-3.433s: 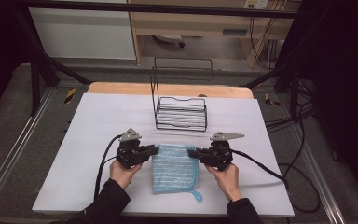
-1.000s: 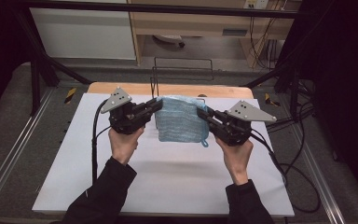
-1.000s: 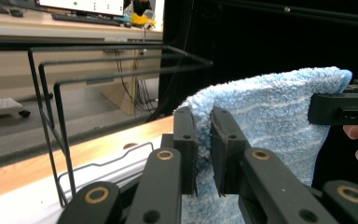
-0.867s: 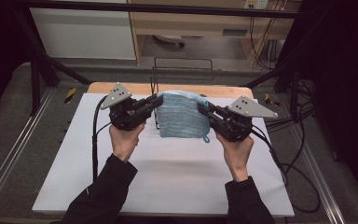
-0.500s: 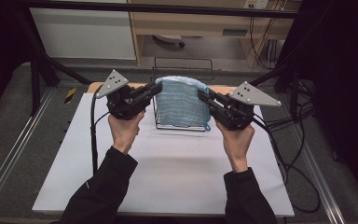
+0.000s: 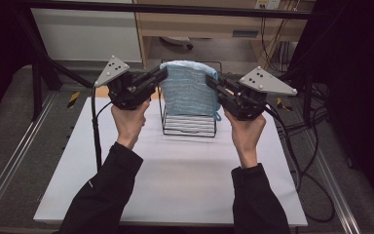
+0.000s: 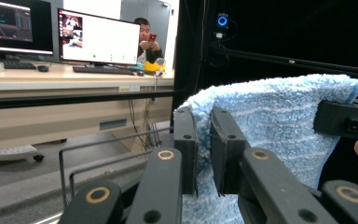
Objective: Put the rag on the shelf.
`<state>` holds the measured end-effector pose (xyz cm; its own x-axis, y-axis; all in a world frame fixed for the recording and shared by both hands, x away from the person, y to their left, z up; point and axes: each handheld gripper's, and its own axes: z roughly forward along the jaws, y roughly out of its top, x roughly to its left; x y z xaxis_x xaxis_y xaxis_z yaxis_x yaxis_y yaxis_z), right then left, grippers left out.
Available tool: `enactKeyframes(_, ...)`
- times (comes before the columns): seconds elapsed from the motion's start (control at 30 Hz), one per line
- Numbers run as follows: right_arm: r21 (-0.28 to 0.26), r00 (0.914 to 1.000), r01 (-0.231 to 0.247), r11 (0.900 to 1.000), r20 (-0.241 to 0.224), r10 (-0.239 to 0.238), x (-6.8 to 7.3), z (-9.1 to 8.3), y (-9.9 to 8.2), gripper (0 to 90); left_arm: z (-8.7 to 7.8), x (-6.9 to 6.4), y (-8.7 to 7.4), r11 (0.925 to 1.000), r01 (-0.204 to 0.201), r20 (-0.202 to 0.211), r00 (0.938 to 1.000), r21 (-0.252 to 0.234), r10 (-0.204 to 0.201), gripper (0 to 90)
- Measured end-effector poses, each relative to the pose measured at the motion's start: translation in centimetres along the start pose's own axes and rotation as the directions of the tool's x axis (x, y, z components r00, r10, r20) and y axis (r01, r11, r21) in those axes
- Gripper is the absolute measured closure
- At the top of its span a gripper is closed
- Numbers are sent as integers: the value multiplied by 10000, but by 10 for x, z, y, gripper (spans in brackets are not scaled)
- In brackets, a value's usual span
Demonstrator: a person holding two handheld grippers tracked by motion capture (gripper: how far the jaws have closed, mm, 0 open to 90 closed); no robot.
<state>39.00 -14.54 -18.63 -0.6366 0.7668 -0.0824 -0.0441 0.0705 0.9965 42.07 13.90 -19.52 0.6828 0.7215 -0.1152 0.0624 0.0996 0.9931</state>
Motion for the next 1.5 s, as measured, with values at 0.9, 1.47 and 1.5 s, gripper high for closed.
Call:
enactKeyframes(0.9,-669,9986,431,9968,331,-409,-24,30,41,811,27,13,43,9946,146,-371,9991,-1031,-185,819)
enactKeyframes(1.47,-919,9959,837,9922,410,-803,-39,56,49,811,39,26,49,9875,156,-561,9981,-1570,-246,819)
enactKeyframes(1.5,-939,9962,813,9923,387,-780,-39,57,49,811,39,27,49,9872,125,-570,9981,-1588,-218,819)
